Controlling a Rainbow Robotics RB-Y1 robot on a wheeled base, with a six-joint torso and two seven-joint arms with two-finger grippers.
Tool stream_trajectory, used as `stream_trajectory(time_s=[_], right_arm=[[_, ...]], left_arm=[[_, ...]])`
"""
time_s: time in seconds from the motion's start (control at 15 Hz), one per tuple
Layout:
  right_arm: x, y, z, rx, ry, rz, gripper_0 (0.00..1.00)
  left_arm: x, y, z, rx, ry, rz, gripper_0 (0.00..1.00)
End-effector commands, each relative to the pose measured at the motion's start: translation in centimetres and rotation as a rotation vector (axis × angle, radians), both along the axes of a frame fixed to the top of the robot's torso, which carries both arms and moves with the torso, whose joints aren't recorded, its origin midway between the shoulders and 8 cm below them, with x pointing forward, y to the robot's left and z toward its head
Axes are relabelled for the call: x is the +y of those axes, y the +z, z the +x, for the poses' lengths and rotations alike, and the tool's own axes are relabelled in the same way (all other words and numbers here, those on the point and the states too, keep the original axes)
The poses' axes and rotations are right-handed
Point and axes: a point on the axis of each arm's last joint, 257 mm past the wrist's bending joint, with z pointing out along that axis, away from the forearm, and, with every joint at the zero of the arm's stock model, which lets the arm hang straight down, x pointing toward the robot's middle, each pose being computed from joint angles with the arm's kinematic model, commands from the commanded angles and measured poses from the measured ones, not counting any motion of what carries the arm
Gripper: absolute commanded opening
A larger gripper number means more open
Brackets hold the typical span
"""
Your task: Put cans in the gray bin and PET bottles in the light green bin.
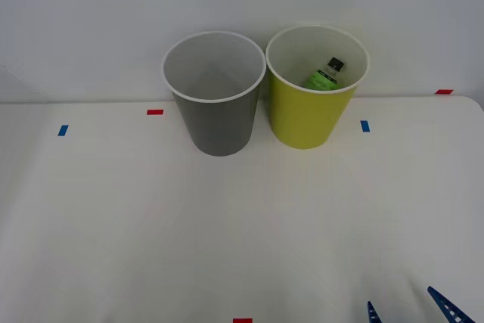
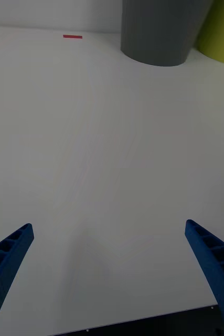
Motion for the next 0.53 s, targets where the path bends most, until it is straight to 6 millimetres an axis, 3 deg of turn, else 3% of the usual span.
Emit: stream_trajectory(time_s=[0.07, 0.53], right_arm=[[0.0, 0.0, 0.0, 0.0, 0.0, 0.0, 1.0], [0.0, 0.0, 0.0, 0.0, 0.0, 0.0, 1.0]], left_arm=[[0.0, 0.0, 0.0, 0.0, 0.0, 0.0, 1.0], [0.0, 0.0, 0.0, 0.0, 0.0, 0.0, 1.0]])
